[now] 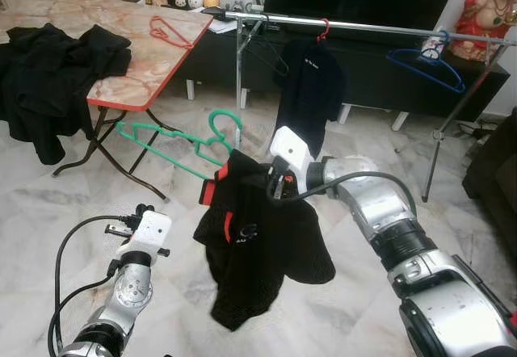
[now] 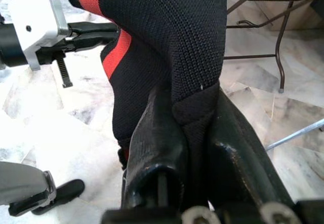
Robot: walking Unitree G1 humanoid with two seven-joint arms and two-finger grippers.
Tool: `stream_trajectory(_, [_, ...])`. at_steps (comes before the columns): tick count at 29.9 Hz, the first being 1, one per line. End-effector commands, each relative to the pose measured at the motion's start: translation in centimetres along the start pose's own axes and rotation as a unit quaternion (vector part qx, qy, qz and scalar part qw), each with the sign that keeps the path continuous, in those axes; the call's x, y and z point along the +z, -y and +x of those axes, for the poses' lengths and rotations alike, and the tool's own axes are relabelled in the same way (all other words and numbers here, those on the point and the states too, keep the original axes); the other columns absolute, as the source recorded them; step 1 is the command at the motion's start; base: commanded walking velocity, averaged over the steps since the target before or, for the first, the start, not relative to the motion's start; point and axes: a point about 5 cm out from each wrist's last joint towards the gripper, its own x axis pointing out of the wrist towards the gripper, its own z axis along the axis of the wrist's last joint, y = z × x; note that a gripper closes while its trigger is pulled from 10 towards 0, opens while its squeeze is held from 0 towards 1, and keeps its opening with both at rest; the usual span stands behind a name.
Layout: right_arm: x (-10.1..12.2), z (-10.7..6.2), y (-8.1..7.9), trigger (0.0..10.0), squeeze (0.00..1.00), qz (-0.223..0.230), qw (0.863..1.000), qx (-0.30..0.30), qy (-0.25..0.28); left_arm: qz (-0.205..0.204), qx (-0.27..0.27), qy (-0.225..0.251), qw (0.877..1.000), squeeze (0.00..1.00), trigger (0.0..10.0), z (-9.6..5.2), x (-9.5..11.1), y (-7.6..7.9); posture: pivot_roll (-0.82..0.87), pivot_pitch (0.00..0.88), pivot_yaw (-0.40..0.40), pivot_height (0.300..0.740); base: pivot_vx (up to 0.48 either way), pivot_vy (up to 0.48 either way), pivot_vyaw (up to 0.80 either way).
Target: Hang hanger
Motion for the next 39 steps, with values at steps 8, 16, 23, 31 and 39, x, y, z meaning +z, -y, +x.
stream_trajectory(8, [2.0, 0.8, 0.4, 0.0, 0.00, -0.002, 0.999, -0.028, 0.034, -0.004, -0.209, 0.018, 0.978, 0.00, 10.0, -1.4, 0.6, 4.1, 0.01, 0.000, -0.083, 0.740, 0.000, 0.000, 0.00])
stream_trajectory(16, [2.8, 2.3, 0.5, 0.0, 0.00, 0.012, 0.997, -0.061, 0.041, -0.096, -0.257, 0.033, 0.961, 0.00, 10.0, -0.1, 2.6, 3.6, 0.02, 0.000, -0.084, 0.740, 0.000, 0.000, 0.00])
stream_trajectory(23, [3.1, 2.9, 0.2, 0.0, 0.00, 0.011, 0.997, -0.062, 0.043, -0.126, -0.265, 0.045, 0.955, 1.00, 10.0, 0.7, 3.8, 3.0, 0.02, 0.000, -0.081, 0.740, 0.000, 0.000, 0.00])
stream_trajectory(31, [3.4, 3.2, 0.3, 0.0, 0.00, 0.009, 0.997, -0.066, 0.045, -0.135, -0.298, 0.047, 0.944, 1.00, 10.0, 0.3, 4.3, 3.3, 0.02, 0.000, -0.080, 0.740, 0.000, 0.000, 0.00])
stream_trajectory(39, [3.2, 3.3, 0.6, 0.0, 0.00, 0.007, 0.996, -0.075, 0.037, -0.126, -0.342, 0.042, 0.930, 1.00, 10.0, -0.2, 4.5, 3.7, 0.02, 0.000, -0.080, 0.740, 0.000, 0.000, 0.00])
